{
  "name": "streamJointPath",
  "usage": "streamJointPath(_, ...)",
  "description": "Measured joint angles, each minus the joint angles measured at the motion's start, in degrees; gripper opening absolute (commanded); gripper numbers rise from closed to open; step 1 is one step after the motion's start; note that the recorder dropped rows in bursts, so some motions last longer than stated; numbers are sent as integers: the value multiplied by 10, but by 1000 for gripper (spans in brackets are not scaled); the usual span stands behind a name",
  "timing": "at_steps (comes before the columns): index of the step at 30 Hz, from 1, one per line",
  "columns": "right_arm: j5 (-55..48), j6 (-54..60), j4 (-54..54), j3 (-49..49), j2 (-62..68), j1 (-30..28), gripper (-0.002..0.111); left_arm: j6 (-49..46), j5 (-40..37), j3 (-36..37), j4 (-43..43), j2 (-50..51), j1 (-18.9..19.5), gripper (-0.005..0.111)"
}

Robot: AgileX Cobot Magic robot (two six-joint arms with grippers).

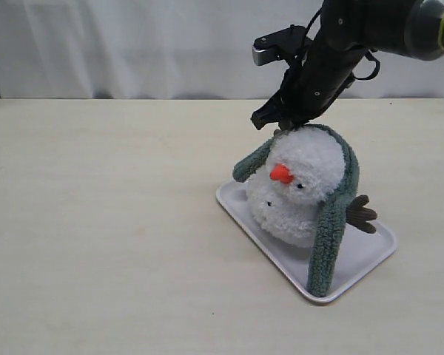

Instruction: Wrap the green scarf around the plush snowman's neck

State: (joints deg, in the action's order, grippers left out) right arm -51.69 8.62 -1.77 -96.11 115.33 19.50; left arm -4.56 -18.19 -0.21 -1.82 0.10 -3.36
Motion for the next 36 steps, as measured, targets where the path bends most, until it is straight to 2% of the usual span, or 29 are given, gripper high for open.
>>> streamJointPath(11,-72,77,103,-26,-14,0,4,0,0,0,0,0,0,0)
streamJointPath(17,-100,73,72,-26,-14,0,4,0,0,0,0,0,0,0)
streamJointPath(24,-103,68,66,-26,15,0,4,0,0,0,0,0,0,0)
streamJointPath(36,-101,138,164,-29,53,0,5,0,0,0,0,0,0,0)
